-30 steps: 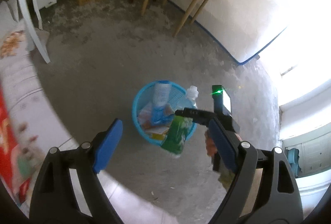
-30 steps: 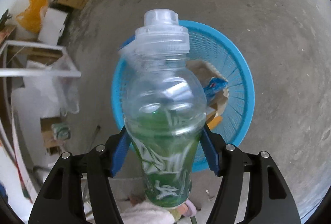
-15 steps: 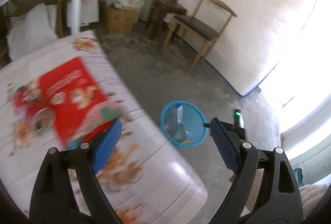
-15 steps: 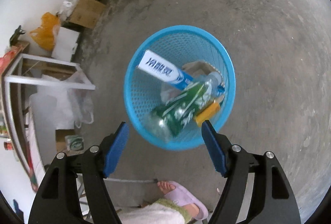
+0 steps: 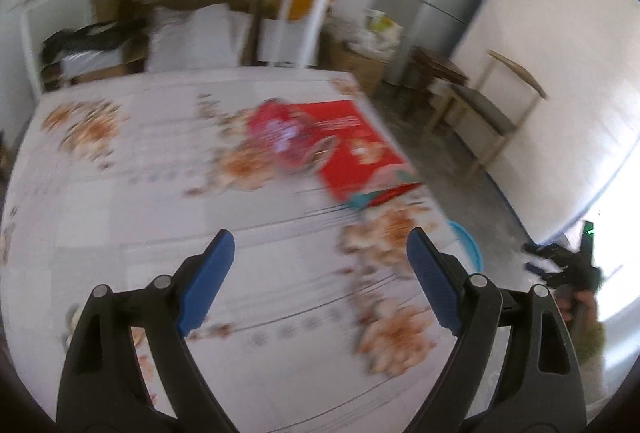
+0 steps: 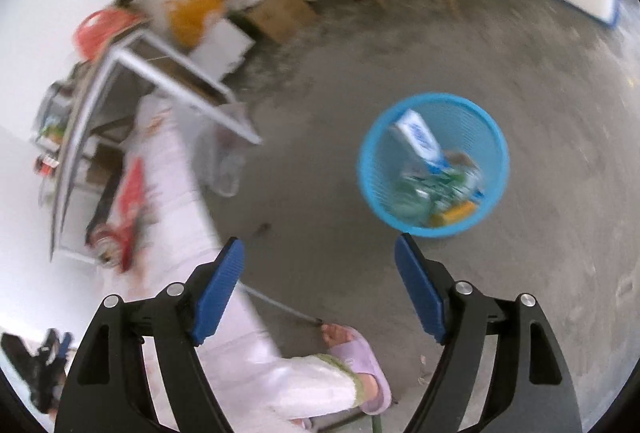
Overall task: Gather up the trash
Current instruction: 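Return both grippers to the table toward the red can and snack bag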
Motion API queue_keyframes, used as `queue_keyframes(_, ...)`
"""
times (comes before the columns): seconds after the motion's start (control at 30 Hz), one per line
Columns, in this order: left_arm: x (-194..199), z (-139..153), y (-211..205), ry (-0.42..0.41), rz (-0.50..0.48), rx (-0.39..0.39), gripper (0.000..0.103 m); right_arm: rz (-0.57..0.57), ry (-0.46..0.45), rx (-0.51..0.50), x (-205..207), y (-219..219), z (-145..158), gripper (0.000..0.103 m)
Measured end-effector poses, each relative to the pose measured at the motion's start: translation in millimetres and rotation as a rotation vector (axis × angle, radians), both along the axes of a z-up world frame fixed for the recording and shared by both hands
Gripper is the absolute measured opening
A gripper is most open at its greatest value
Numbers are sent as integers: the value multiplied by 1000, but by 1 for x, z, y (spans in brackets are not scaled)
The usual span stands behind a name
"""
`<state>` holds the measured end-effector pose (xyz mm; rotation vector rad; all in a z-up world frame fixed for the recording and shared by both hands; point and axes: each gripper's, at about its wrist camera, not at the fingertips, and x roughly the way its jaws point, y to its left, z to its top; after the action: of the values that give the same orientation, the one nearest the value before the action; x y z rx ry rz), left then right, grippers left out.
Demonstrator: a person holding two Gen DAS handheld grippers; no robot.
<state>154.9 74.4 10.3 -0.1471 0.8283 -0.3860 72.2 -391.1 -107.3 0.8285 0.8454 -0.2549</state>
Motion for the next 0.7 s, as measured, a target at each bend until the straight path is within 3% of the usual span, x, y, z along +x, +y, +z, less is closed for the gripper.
queue_keyframes(0.23, -9, -22, 35, 20, 87, -4, 84, 282, -129, -108, 61, 82, 73, 77)
queue_keyframes(0.37, -8, -32, 48, 11, 125, 35, 84, 507, -162, -227, 114, 159, 102, 82)
queue_keyframes(0.53, -4, -37, 60, 2, 167, 71, 84, 693, -201, -408, 170, 248, 117, 89)
queue_keyframes(0.7, -1, -42, 75, 6, 212, 100, 84, 770, -182, -629, 221, 306, 104, 90)
